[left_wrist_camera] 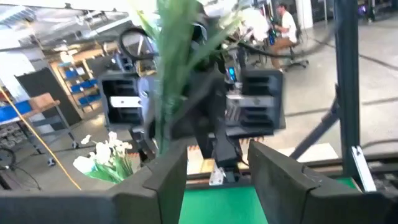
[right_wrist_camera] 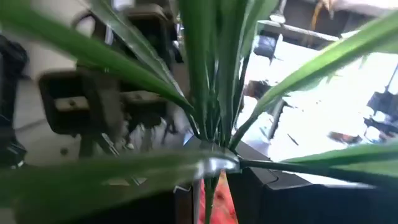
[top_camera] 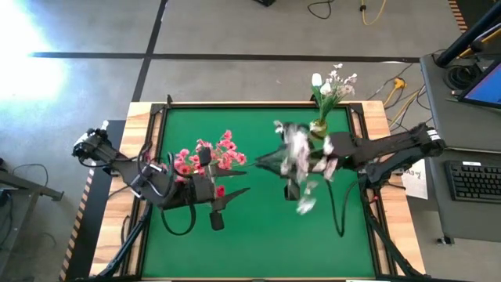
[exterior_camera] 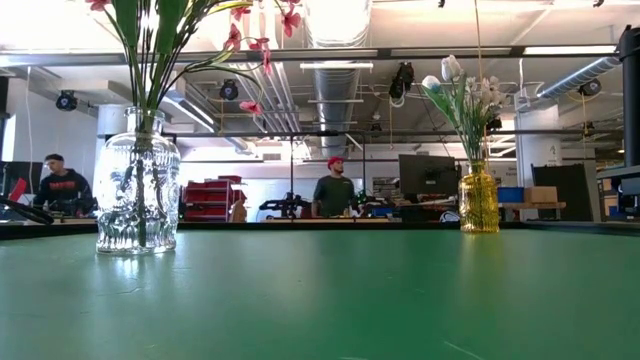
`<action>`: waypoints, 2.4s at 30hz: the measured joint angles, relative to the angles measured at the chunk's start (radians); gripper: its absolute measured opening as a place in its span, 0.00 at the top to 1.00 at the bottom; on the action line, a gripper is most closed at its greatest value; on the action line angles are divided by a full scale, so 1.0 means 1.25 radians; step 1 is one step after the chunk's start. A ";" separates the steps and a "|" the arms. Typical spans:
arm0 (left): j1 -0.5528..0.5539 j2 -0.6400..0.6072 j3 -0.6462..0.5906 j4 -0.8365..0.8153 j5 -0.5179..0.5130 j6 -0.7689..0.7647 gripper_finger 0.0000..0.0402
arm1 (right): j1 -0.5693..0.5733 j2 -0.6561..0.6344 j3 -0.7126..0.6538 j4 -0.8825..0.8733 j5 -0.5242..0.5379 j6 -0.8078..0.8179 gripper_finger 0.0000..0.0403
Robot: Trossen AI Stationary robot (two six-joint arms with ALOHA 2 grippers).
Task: Sort flowers into vase by color
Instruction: Put the white flower into the transparent vase
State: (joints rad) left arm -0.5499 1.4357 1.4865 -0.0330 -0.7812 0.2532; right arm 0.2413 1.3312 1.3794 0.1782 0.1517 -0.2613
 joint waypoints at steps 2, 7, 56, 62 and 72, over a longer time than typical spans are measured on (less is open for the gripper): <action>-0.001 0.001 0.028 -0.062 0.002 -0.020 0.59 | -0.001 -0.020 0.010 -0.038 0.013 0.004 0.86; -0.003 0.001 0.107 -0.214 -0.004 -0.094 0.57 | -0.006 -0.083 0.018 -0.143 0.048 0.006 0.91; -0.061 -0.300 -0.264 0.040 -0.017 -0.063 0.64 | -0.529 -0.493 -0.458 -0.525 0.375 0.430 0.95; -0.060 -0.373 -0.341 0.097 -0.017 -0.063 0.64 | -0.546 -0.498 -0.492 -0.466 0.383 0.424 0.95; -0.060 -0.389 -0.346 0.098 -0.016 -0.039 0.64 | -0.547 -0.498 -0.549 -0.407 0.424 0.425 0.95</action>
State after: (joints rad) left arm -0.6250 0.9493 1.0546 0.0891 -0.8017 0.2043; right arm -0.4423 0.7090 0.6933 -0.3301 0.6813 0.2699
